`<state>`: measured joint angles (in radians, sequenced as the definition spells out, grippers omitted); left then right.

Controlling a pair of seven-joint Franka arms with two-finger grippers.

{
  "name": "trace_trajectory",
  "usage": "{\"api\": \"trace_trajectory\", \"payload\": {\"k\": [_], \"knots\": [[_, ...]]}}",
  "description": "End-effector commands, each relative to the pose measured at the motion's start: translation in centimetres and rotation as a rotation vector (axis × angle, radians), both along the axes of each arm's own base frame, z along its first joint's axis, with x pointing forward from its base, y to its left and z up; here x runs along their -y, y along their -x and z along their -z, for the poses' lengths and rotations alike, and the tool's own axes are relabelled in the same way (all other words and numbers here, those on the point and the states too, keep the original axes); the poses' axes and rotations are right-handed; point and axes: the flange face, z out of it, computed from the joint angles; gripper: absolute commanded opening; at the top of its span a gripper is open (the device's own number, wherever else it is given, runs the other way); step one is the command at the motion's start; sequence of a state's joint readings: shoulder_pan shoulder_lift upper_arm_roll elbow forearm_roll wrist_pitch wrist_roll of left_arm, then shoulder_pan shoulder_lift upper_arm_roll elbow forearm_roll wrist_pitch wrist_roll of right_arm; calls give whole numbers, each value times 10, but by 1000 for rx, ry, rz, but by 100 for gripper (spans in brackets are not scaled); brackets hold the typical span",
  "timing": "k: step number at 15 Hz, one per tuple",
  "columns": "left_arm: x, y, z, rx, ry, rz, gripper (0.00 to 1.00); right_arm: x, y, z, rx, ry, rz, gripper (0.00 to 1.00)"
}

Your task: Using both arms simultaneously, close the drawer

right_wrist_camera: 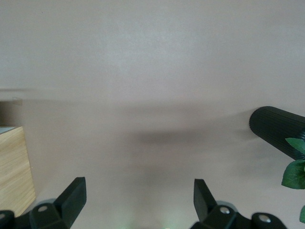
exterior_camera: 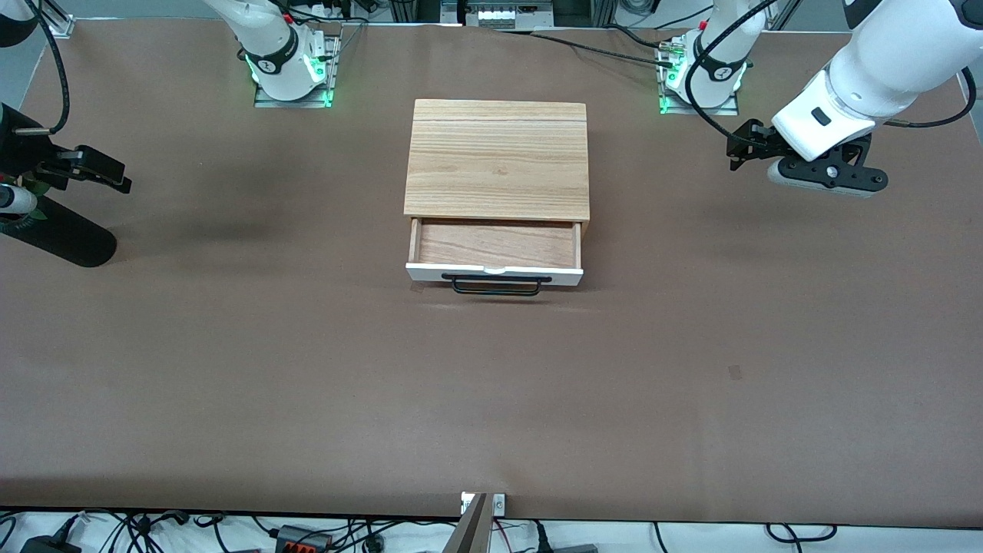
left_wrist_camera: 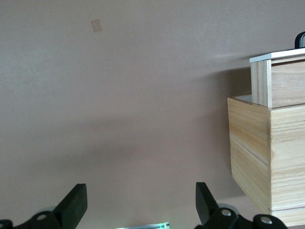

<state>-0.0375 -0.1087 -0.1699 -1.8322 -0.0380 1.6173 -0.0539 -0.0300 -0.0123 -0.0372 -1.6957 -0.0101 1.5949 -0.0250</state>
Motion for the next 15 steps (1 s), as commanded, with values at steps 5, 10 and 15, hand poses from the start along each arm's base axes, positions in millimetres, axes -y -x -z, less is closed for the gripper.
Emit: {"api": "trace_trajectory", "payload": {"k": [5,10,15], "knots": [[3,-3,-6,-8,7,10,100,-1,3,-3,-1,-10,7,100],[10,-12,-7,-15,15,17,100,-1,4,-3,-3,-10,7,100],[21,-18,11,-54,39,30,100,-1,3,-2,-3,-10,3,100]]}}
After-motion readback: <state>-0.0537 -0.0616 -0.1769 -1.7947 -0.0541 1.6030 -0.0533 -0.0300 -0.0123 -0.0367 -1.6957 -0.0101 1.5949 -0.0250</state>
